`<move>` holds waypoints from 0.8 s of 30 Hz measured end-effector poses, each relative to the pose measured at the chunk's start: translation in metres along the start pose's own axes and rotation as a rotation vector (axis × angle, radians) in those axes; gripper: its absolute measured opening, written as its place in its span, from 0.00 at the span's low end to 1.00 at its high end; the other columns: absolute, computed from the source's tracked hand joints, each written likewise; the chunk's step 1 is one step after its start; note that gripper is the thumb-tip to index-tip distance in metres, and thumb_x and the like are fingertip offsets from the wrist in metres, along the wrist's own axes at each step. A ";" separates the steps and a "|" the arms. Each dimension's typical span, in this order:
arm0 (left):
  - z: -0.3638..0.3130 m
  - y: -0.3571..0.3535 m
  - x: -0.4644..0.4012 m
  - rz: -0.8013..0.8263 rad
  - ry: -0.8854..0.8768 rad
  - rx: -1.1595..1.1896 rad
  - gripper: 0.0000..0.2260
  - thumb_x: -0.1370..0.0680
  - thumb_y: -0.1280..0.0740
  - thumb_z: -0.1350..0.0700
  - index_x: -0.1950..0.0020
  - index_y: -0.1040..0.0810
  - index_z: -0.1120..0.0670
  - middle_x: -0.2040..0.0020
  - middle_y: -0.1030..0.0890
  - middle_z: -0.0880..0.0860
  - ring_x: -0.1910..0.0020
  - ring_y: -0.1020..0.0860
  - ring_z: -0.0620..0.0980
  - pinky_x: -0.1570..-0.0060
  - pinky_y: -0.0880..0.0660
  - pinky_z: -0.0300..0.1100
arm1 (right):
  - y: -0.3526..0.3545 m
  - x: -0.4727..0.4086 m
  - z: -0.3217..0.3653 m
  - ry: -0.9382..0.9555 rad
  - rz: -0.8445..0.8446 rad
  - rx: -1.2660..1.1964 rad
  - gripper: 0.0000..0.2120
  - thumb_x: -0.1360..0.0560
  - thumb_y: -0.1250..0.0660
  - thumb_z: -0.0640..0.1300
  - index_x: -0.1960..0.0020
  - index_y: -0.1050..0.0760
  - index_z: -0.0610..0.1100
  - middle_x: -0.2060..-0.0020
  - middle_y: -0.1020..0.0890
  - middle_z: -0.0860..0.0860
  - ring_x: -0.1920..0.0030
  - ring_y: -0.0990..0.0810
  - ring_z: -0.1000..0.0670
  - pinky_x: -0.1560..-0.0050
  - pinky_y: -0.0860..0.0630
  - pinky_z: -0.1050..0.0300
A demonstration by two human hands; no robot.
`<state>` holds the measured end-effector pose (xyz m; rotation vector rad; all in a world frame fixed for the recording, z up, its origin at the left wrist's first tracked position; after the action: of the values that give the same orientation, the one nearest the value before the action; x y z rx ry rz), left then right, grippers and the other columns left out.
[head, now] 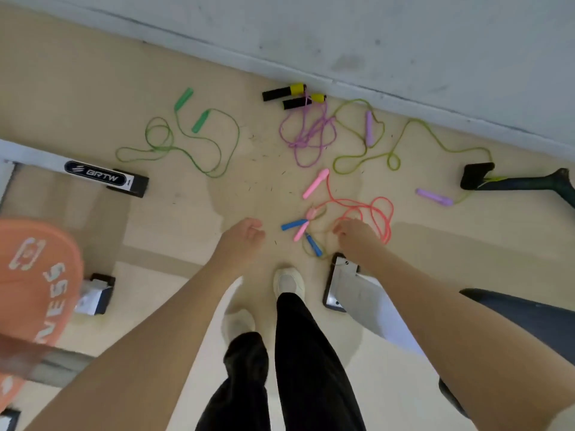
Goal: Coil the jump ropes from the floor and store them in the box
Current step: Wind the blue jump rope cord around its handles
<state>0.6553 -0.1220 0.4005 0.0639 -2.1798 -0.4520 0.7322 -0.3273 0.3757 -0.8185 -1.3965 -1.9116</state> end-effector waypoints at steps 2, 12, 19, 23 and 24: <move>0.015 -0.010 -0.054 0.026 -0.004 -0.034 0.14 0.21 0.41 0.57 0.35 0.28 0.55 0.40 0.23 0.55 0.42 0.24 0.54 0.42 0.29 0.47 | -0.026 -0.044 0.003 0.006 0.034 0.020 0.17 0.22 0.45 0.37 0.36 0.28 0.41 0.39 0.25 0.41 0.38 0.27 0.40 0.38 0.29 0.49; 0.127 -0.133 -0.277 0.130 -0.245 -0.402 0.19 0.21 0.46 0.65 0.31 0.31 0.56 0.35 0.26 0.57 0.38 0.28 0.57 0.37 0.33 0.46 | -0.190 -0.227 -0.078 -0.163 0.012 0.057 0.17 0.22 0.45 0.37 0.34 0.35 0.38 0.38 0.30 0.41 0.39 0.29 0.41 0.43 0.31 0.53; 0.147 -0.221 -0.358 0.062 -0.369 -0.720 0.20 0.20 0.41 0.53 0.28 0.37 0.54 0.33 0.31 0.56 0.36 0.31 0.57 0.39 0.34 0.49 | -0.223 -0.305 -0.099 -0.085 -0.161 -0.179 0.19 0.22 0.41 0.43 0.31 0.34 0.43 0.35 0.30 0.42 0.35 0.32 0.41 0.37 0.36 0.51; 0.142 -0.235 -0.367 0.117 -0.380 -0.937 0.10 0.20 0.42 0.58 0.40 0.29 0.59 0.41 0.25 0.59 0.41 0.27 0.59 0.47 0.32 0.48 | -0.230 -0.312 -0.093 -0.097 -0.107 -0.340 0.07 0.23 0.41 0.43 0.49 0.26 0.43 0.52 0.21 0.43 0.52 0.23 0.43 0.52 0.28 0.53; 0.140 -0.229 -0.360 0.143 -0.360 -0.835 0.09 0.20 0.43 0.58 0.43 0.28 0.60 0.44 0.23 0.60 0.44 0.26 0.60 0.49 0.32 0.48 | -0.227 -0.305 -0.093 -0.102 -0.073 -0.432 0.04 0.23 0.41 0.42 0.54 0.27 0.45 0.56 0.21 0.44 0.57 0.25 0.45 0.59 0.29 0.55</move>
<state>0.7384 -0.2200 -0.0304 -0.6676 -2.1387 -1.3259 0.7298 -0.3235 -0.0153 -1.0906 -1.0927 -2.2978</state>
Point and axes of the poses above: each hand's wrist, its own x-axis away from the middle knuckle, its own y-axis out of the back of the hand, z = x × y, the point moved 2 cm from there along -x, towards the middle knuckle
